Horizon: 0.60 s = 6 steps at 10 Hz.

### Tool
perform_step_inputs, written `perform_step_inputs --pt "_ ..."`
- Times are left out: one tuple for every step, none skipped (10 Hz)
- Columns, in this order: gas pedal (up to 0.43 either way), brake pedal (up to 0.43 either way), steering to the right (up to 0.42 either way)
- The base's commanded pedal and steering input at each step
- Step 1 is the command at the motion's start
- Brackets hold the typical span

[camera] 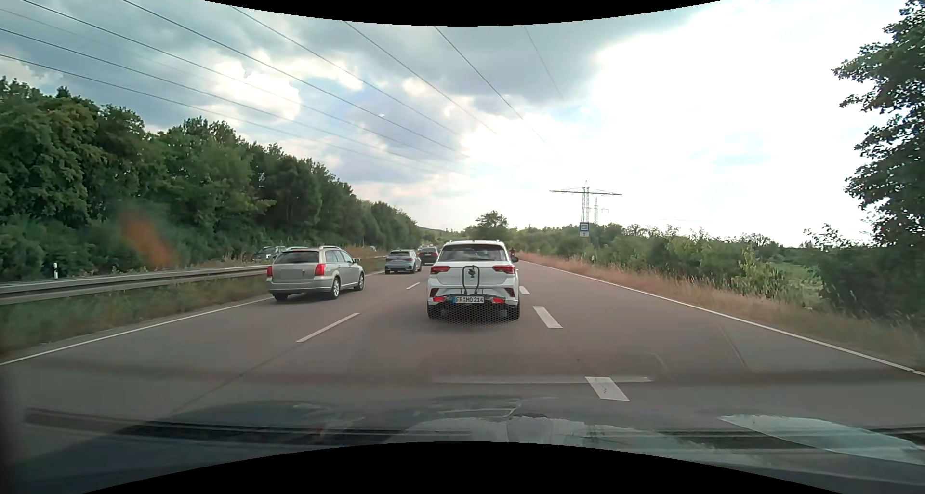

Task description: Follow the waypoints while adhering to traffic rules and regulations

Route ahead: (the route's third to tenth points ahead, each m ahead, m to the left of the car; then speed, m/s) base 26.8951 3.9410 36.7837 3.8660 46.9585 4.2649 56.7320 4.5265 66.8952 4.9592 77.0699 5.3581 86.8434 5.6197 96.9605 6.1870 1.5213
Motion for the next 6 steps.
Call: perform_step_inputs --pt "0.0 0.0 -0.021" --pt "0.0 0.0 -0.02" --pt "0.0 0.0 -0.02" --pt "0.0 0.0 -0.02" --pt "0.0 0.0 -0.021" --pt "0.0 0.0 -0.023"
